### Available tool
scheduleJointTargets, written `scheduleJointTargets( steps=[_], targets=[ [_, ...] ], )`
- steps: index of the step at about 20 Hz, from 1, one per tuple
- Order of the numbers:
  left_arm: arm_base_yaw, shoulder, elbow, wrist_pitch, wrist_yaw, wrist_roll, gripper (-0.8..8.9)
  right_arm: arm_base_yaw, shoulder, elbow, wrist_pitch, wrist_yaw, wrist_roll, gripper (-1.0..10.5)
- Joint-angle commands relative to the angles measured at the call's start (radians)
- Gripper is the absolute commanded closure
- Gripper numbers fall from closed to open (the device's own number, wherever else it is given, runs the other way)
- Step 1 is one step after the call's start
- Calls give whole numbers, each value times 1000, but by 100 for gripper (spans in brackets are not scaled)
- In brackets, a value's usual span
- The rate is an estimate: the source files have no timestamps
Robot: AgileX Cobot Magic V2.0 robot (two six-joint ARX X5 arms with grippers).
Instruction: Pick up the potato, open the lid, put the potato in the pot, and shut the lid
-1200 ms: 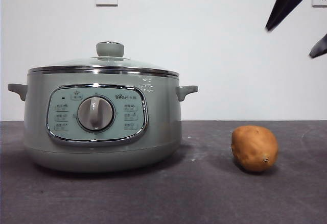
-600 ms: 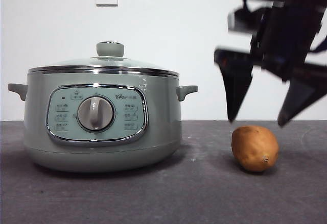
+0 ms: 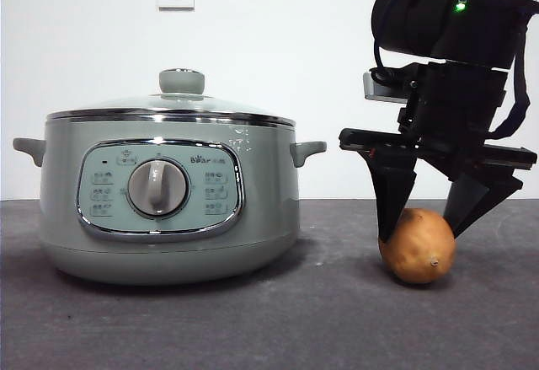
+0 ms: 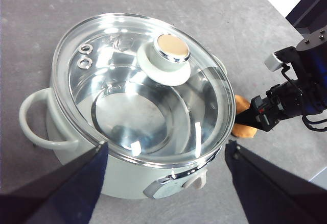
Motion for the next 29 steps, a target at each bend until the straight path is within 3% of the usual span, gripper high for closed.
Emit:
scheduleJointTargets(
  steps=[1, 5, 12, 19, 26, 29],
  targets=[
    [2, 0, 5, -3, 2, 10, 429, 4, -34, 3, -14, -3, 10, 954],
    [0, 23, 5, 60, 3, 9, 437, 2, -154, 3, -114, 1, 6, 949],
    [-92, 212, 7, 351, -10, -26, 438, 1, -340, 3, -256, 7, -9, 949],
    [-277, 463, 142, 391, -277, 63, 439, 1, -371, 3, -289, 7, -8, 948],
    [-357, 619, 171, 481, -397, 65, 440, 1, -371, 3, -290, 7, -8, 948],
    [-357, 648, 171, 498, -400, 65, 441, 1, -371, 3, -289, 7, -9, 948]
  ],
)
